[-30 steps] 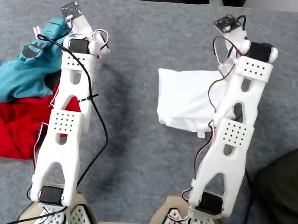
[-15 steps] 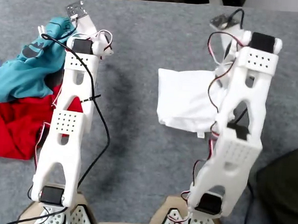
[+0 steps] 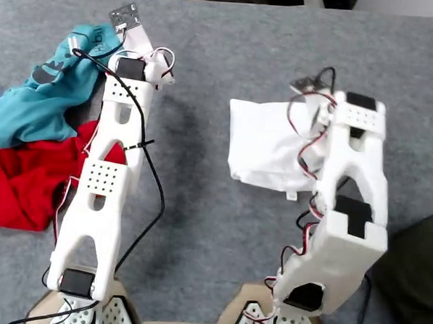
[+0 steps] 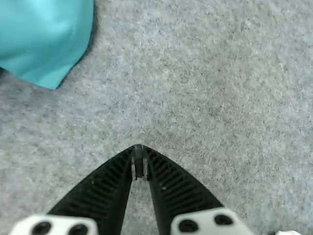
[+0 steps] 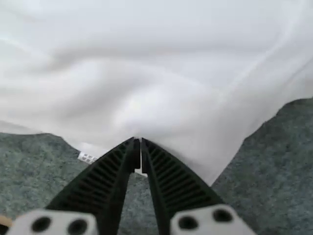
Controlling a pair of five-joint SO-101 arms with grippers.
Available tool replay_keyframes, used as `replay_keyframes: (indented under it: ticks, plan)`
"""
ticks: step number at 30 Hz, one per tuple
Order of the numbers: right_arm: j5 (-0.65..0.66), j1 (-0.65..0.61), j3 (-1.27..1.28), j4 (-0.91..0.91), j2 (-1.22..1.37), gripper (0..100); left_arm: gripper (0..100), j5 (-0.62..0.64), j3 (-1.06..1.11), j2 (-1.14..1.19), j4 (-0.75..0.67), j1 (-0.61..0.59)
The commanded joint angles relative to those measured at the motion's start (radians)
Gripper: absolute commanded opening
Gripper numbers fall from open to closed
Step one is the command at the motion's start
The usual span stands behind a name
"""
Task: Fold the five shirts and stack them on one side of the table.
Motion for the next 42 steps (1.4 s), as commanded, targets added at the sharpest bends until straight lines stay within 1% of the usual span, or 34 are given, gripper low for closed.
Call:
replay_keyframes:
  ticks: [1, 6, 11, 14, 19, 23, 26, 30, 32, 33, 37, 38, 42]
  plan:
    - [0.051, 0.076, 0.030, -0.075, -0.039, 2.3, 2, -0.009, -0.035, -0.019, 0.002, 0.009]
    - [0.087, 0.148, 0.007, -0.141, 0.010, 2.4, 2, -0.009, -0.035, -0.022, 0.003, 0.020]
    - [0.087, 0.151, -0.008, -0.144, 0.030, 2.4, 2, -0.009, -0.061, -0.033, 0.049, 0.069]
    - [0.081, 0.148, -0.036, -0.083, 0.008, 2.5, 2, -0.011, -0.055, -0.079, 0.089, 0.123]
    - [0.078, 0.150, -0.156, 0.029, -0.139, 2.6, 2, -0.011, -0.055, -0.130, 0.155, 0.206]
    - [0.078, 0.117, -0.255, 0.075, -0.208, 2.6, 2, -0.011, -0.055, -0.150, 0.236, 0.262]
    - [0.063, 0.082, -0.295, 0.051, -0.166, 2.7, 2, -0.011, -0.055, -0.163, 0.290, 0.308]
    - [0.058, 0.073, -0.337, -0.066, -0.019, 2.7, 2, -0.008, -0.055, -0.160, 0.313, 0.376]
    - [0.058, 0.070, -0.389, -0.110, 0.070, 2.7, 2, -0.005, -0.052, -0.157, 0.301, 0.404]
    - [0.058, 0.065, -0.426, -0.123, 0.117, 2.7, 2, -0.005, -0.043, -0.154, 0.272, 0.411]
    - [0.064, 0.062, -0.608, -0.124, 0.325, 2.7, 2, -0.005, 0.051, -0.081, 0.054, 0.410]
    - [0.064, 0.068, -0.657, -0.124, 0.375, 2.7, 2, -0.005, 0.072, -0.056, 0.020, 0.410]
    - [0.094, 0.084, -0.871, -0.095, 0.570, 2.7, 2, -0.009, 0.061, -0.015, -0.025, 0.408]
